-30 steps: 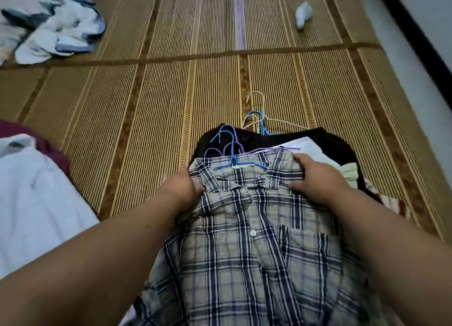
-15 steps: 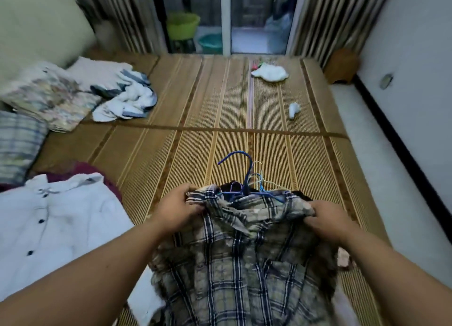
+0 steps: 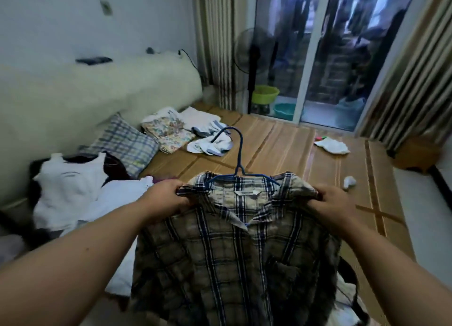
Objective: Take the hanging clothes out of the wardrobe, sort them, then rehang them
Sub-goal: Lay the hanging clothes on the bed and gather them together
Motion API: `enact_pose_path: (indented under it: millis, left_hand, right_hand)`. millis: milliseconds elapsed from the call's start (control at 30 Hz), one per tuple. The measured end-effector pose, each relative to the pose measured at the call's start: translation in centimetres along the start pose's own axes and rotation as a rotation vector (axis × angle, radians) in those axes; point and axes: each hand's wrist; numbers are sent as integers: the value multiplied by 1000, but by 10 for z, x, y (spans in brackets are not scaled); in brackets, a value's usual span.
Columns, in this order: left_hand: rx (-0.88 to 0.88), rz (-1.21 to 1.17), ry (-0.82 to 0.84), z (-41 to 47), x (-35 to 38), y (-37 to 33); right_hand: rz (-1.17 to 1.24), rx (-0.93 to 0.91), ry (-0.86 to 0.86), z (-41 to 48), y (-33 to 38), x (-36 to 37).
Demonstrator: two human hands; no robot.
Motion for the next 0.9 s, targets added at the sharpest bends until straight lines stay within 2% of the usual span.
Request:
enact_pose_path:
  millis: [233, 467, 700, 900]
  left_hand:
    - [-101, -97, -208, -57, -81, 73]
    - [-103, -119, -390, -60, -137, 151]
    - [-130, -140, -373, -4, -176, 248]
    - [-167, -90, -178, 70, -196, 352]
  right_hand:
    - [152, -167, 2, 36, 91, 7]
    - [250, -246, 66, 69, 173, 58]
    - [228, -207, 45, 115, 227, 156]
    - [224, -52, 88, 152, 267, 264]
Point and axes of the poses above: each hand's wrist, its own z-axis towards the middle knuckle, its own x-axis out of the palm, y = z × x, and after that the axes turned 12 degrees about -x, right-handed
